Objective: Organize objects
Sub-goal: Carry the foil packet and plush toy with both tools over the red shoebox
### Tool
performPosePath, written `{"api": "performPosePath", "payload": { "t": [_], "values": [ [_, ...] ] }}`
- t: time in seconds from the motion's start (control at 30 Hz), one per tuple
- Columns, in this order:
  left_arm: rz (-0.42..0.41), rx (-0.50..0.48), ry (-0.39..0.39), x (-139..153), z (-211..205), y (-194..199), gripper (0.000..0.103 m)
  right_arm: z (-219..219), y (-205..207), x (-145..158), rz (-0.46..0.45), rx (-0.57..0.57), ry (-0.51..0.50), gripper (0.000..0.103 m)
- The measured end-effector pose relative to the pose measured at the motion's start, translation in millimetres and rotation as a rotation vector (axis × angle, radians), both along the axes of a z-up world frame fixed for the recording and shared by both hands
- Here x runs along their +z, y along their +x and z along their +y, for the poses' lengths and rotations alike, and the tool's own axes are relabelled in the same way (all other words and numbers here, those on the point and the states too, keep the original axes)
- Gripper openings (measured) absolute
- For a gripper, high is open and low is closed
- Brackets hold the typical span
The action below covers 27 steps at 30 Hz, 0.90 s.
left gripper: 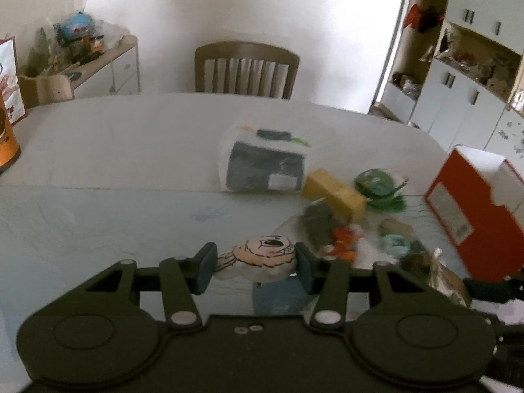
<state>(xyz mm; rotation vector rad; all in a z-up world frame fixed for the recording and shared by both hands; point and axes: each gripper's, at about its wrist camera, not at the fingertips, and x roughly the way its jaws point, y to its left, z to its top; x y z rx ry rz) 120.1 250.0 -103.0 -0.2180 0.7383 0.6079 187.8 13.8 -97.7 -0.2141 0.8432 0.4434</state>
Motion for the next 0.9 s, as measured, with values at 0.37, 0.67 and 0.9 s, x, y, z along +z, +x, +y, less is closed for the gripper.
{"api": "performPosePath", "payload": {
  "t": [0.37, 0.67, 0.9],
  "values": [
    [-0.027, -0.117, 0.027, 46.7, -54.4, 14.1, 0.049, -52.6, -12.1, 59.3, -0.010, -0.068, 0.091, 0.034],
    [-0.037, -0.155, 0.015, 67.9, -102.4, 53.4, 0.050, -121.9, 1.5, 83.4, -0.014, -0.092, 0.141, 0.034],
    [-0.034, -0.160, 0.005, 69.8, -145.7, 100.9, 0.050, -185.4, 23.5, 92.1, -0.024, -0.095, 0.160, 0.034]
  ]
}}
